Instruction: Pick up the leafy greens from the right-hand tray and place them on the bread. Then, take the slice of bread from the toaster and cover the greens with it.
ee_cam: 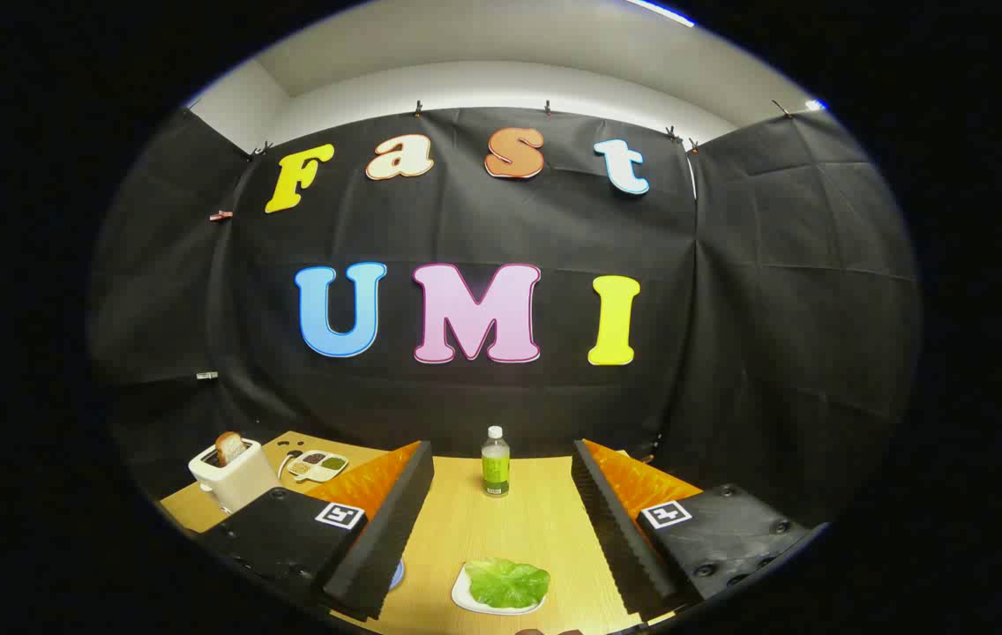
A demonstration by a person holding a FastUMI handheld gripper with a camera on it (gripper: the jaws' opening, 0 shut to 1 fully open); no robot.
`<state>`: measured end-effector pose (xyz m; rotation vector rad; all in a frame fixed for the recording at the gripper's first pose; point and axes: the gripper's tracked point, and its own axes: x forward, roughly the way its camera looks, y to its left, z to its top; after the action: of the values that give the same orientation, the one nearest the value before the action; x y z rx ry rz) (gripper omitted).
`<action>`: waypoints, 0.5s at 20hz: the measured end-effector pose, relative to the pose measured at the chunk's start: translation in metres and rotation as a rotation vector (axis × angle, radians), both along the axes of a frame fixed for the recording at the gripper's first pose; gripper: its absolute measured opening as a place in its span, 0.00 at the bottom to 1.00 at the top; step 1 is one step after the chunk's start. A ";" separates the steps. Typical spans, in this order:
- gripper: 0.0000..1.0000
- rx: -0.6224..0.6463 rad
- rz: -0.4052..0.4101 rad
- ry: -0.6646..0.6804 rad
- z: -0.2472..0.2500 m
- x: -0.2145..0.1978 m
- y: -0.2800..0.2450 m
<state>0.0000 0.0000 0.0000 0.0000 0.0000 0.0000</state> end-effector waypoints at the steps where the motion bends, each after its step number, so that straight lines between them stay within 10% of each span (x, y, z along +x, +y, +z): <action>1: 0.98 0.003 0.000 0.002 0.000 0.000 0.001; 10: 0.98 0.028 -0.111 0.035 -0.007 0.008 0.019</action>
<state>0.0080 0.0192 -0.0069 0.0275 0.0349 -0.1109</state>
